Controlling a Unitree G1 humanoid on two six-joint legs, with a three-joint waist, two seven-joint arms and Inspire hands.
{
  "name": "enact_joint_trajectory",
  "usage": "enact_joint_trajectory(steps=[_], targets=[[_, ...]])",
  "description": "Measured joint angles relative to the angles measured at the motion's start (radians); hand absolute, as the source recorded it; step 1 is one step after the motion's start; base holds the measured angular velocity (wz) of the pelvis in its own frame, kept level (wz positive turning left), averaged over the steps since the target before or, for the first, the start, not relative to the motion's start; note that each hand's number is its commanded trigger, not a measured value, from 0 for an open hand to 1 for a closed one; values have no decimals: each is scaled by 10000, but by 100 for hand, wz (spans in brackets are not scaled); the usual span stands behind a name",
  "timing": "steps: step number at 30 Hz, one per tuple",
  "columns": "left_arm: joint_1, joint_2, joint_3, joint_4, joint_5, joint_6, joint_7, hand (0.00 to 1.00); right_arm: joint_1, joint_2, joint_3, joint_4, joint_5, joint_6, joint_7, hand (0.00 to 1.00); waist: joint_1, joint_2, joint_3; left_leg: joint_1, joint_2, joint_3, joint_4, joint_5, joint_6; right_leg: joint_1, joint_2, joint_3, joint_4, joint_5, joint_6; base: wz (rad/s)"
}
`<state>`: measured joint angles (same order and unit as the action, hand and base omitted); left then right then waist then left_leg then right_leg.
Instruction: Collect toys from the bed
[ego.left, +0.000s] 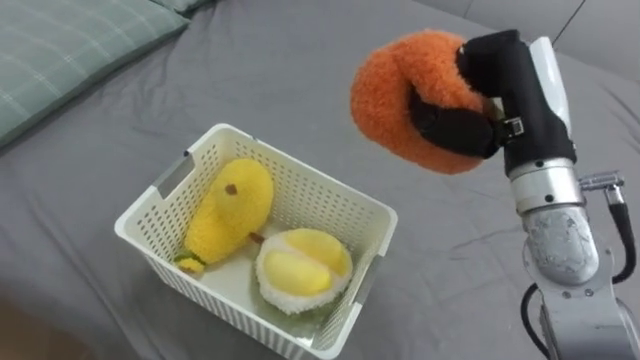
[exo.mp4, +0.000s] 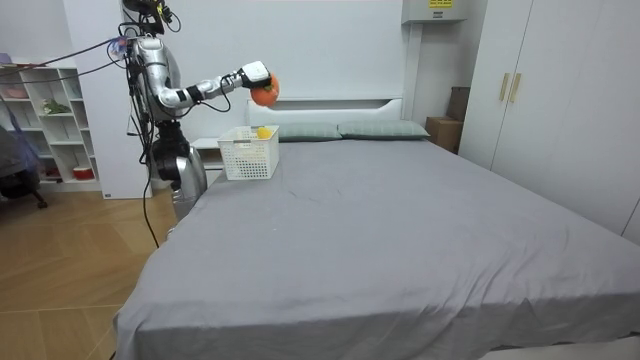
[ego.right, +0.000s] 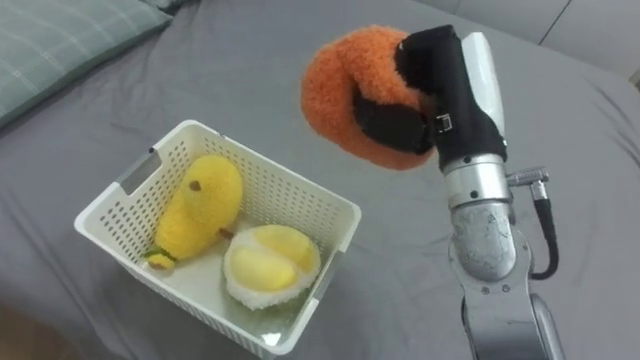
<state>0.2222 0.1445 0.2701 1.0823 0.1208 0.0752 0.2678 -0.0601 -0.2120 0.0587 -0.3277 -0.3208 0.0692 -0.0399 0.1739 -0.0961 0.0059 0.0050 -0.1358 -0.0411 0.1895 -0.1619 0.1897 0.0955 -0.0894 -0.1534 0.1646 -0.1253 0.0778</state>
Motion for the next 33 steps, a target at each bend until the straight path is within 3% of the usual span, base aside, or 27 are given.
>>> enact_joint_trajectory(steps=[13,15,21,22,24,25,26,28,33], targets=[[-49,70,-389,64,55,13,-7,0,-4,-26,1478,-111,133,-16,577,100,584,-86,6,-36,-11,-152,17,2,-3,72,-3,-399,-143,46,-29,4],[-102,68,-407,-1,88,75,-45,0,-11,38,1736,113,59,-15,724,100,752,-123,21,-84,-11,-174,22,3,1,75,-7,-449,-150,63,-27,2],[-421,102,-682,-36,409,310,-178,0,-28,157,2193,759,-32,176,973,100,820,-108,48,-294,-26,-377,174,4,0,67,-12,-499,-273,156,-3,11],[-448,102,-699,-36,412,318,-199,0,-29,156,2216,816,-32,196,975,95,815,-104,51,-306,-27,-387,177,9,2,54,-24,-496,-273,164,-2,10],[-471,95,-794,-37,430,353,-284,0,-31,156,2282,977,-31,214,980,76,829,-69,76,-310,-39,-407,177,10,3,61,-36,-491,-276,167,7,2],[-479,94,-794,-37,451,382,-384,0,-31,157,2313,1064,-31,219,980,60,819,-43,94,-313,-45,-425,177,10,3,61,-43,-494,-284,164,10,0],[-487,94,-796,-37,464,407,-424,0,-31,156,2320,1174,-33,221,980,25,819,-21,109,-312,-47,-432,175,11,4,61,-48,-492,-284,162,14,0],[-491,95,-850,-52,473,431,-446,0,-31,155,2324,1294,-33,301,981,3,819,2,125,-316,-56,-435,174,11,4,58,-59,-492,-286,150,30,0],[-537,99,-884,-56,485,455,-635,0,-34,182,2329,1978,-130,327,989,0,822,12,132,-313,-68,-445,173,11,4,63,-67,-474,-288,138,45,0]])
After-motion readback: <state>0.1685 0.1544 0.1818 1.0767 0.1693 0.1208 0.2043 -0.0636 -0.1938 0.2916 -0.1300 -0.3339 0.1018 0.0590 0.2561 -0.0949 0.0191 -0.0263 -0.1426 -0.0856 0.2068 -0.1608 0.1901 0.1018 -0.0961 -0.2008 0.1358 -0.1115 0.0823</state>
